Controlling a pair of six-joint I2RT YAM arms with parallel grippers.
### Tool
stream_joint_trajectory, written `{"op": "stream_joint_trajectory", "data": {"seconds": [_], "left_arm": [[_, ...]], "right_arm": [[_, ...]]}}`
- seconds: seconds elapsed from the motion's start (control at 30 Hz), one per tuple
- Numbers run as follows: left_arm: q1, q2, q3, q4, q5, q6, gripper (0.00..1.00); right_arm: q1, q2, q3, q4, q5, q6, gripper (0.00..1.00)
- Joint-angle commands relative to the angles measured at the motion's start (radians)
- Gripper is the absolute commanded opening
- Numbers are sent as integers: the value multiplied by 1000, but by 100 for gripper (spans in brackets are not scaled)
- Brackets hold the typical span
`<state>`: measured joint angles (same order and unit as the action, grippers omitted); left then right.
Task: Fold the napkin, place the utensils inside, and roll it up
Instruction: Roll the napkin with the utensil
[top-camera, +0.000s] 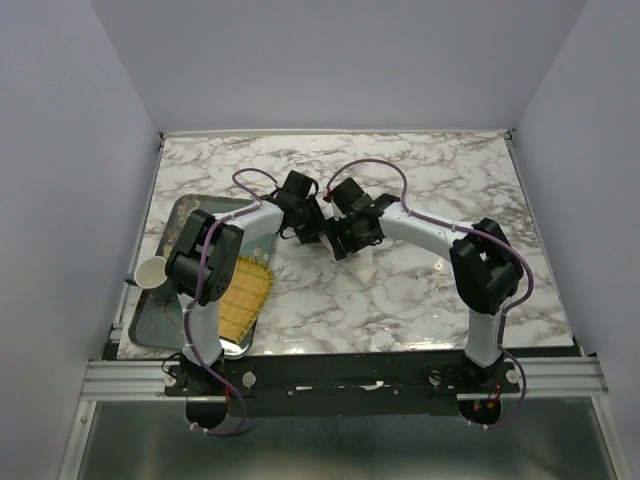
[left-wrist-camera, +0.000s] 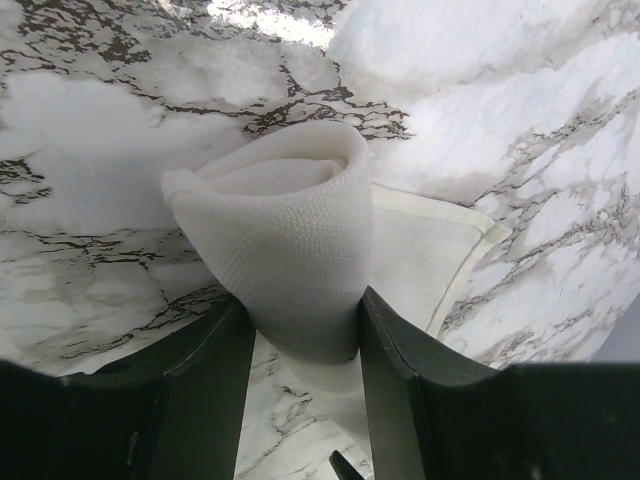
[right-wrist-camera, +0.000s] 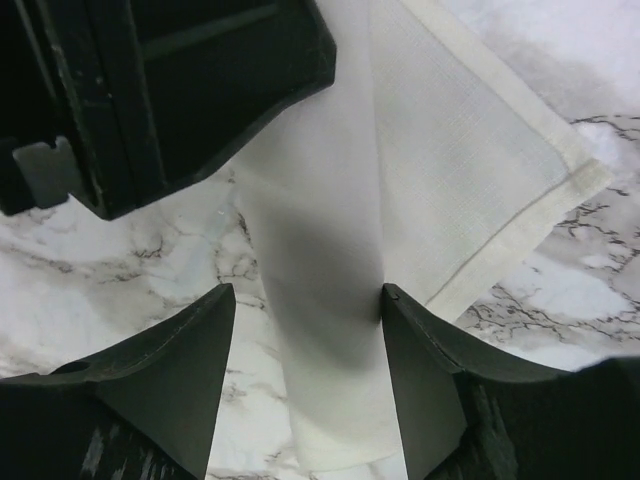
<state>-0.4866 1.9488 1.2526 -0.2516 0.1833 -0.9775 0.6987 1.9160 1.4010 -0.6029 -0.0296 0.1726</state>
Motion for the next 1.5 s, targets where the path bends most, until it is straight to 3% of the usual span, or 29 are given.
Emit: {"op": "stream_joint_trajectory", "data": {"seconds": [0.0,0.73,0.9,1.07,1.27,1.47], "left_arm": [[-6,-16,-19,-12,-1,-6,51],[-7,-22,-39,12,16,-35,50],[-7,-44,-56,20,24,-41,53],[3,-74,-74,28,16,-36,58],[34,-109,-90,31,9,-24,63],[33,-171,-102,20,-28,8,68]], "right_arm": [[45,26,50,-15,214,24,68],[97,123,-62,126,166,88,71],[96,140,-88,127,279,91,62],[71,103,-138,169,254,93,45],[9,38,-223,270,73,64,30],[-143,70,-252,373,-415,53,27]]}}
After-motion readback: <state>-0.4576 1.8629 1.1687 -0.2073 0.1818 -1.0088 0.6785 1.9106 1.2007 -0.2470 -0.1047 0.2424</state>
